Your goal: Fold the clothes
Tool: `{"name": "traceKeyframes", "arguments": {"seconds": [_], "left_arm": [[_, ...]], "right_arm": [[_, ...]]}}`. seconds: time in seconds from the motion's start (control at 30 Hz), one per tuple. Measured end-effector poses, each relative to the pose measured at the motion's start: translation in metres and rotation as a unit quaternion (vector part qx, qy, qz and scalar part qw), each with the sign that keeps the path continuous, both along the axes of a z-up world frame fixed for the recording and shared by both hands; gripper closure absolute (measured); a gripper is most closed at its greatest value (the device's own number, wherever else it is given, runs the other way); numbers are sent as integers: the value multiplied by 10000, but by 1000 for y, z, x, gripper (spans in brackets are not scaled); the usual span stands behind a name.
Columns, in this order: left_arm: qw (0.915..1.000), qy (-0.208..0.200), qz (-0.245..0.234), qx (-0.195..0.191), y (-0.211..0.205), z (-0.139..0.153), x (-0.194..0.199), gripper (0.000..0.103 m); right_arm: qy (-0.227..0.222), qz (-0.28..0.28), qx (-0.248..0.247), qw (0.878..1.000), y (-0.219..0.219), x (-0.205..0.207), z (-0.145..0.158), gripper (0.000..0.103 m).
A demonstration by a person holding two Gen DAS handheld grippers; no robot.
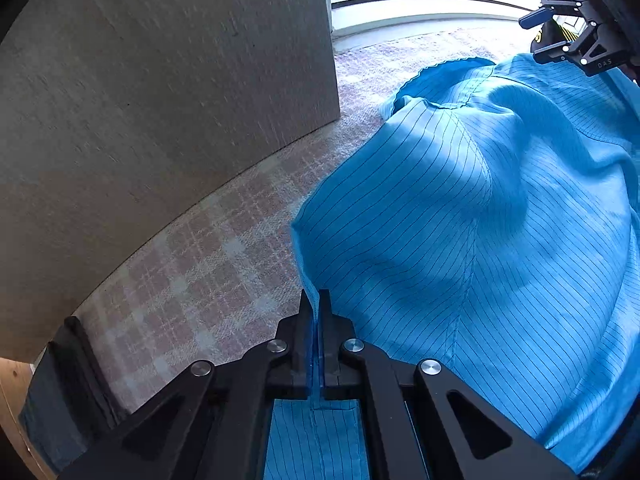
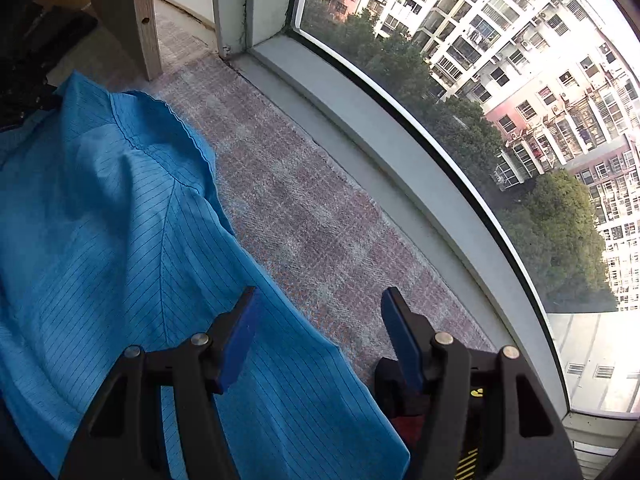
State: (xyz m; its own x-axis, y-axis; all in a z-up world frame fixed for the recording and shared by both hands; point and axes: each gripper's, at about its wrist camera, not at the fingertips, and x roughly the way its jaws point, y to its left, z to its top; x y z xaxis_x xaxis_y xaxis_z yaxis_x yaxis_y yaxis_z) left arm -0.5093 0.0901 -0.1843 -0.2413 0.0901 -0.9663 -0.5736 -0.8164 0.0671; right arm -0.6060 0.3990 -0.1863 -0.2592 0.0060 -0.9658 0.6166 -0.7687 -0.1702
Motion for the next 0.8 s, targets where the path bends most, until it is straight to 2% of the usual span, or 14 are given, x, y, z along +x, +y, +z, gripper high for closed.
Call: {"name": "traceKeyframes", "arguments": {"seconds": [0.2,0.3,0.63,0.67,0.8], "left_arm": [[9999,-72,52,145,-5,7,1,103],[9997,-41,107,204,-7,12,2,103],[9946,962,284,-271,-6,53,-3,103],[9929,1087,295,-372,-5,54,-5,103],[9908,1142,220,-695,9,37,-15,103]], "right_arm": [[173,-139,-247,9994,0,3,4,45],[309,-228,-334,9987,0,6,8,101],[697,-536,-515,9948,2,16,18,102],[713,-572,-495,9946,2,17,18,102],[776,-712,-413,9936,3,21,17,102]]}}
